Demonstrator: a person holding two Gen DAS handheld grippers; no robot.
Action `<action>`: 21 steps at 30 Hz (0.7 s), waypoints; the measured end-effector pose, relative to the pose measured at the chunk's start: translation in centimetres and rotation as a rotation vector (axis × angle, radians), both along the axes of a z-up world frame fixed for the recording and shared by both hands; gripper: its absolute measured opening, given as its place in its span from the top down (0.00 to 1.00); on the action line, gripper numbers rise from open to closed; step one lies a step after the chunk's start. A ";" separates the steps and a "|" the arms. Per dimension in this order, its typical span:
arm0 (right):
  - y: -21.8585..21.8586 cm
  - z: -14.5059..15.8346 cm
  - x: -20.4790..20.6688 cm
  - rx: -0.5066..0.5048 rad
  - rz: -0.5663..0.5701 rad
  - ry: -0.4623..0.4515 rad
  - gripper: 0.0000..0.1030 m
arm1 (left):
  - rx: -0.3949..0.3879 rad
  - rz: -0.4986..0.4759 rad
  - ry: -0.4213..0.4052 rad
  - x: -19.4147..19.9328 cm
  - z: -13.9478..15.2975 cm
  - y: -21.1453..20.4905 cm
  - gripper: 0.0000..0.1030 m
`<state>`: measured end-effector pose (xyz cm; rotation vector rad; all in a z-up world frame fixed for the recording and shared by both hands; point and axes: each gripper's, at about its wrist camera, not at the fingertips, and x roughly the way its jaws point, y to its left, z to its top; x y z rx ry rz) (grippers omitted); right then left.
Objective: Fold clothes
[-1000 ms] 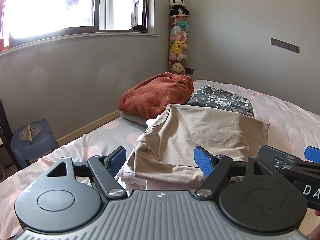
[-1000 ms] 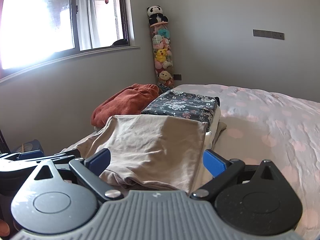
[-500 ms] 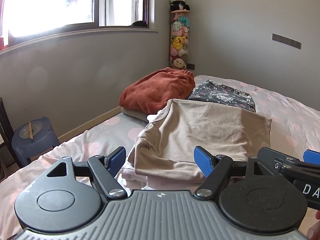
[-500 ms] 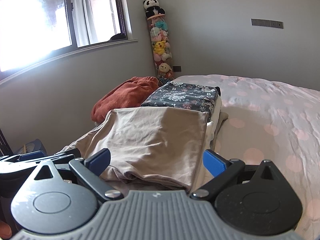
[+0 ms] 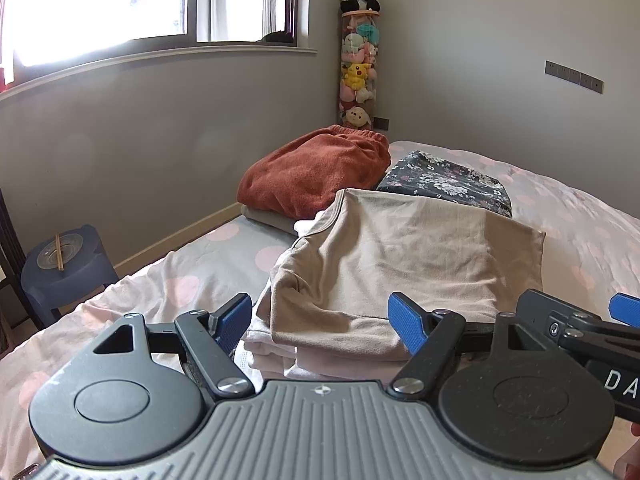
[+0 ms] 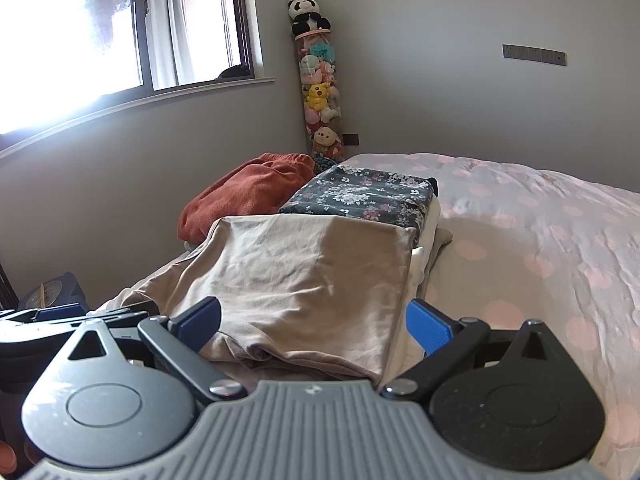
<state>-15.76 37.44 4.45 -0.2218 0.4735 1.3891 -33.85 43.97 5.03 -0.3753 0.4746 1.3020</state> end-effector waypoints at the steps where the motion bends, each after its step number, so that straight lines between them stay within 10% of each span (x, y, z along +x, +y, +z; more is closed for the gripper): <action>1: 0.0 0.0 0.0 0.000 0.000 0.001 0.03 | 0.002 -0.001 0.004 0.0 0.1 0.0 0.28; 21: -0.4 0.0 0.6 0.009 -0.011 0.019 0.03 | -0.001 -0.006 0.025 0.6 0.4 -0.1 0.28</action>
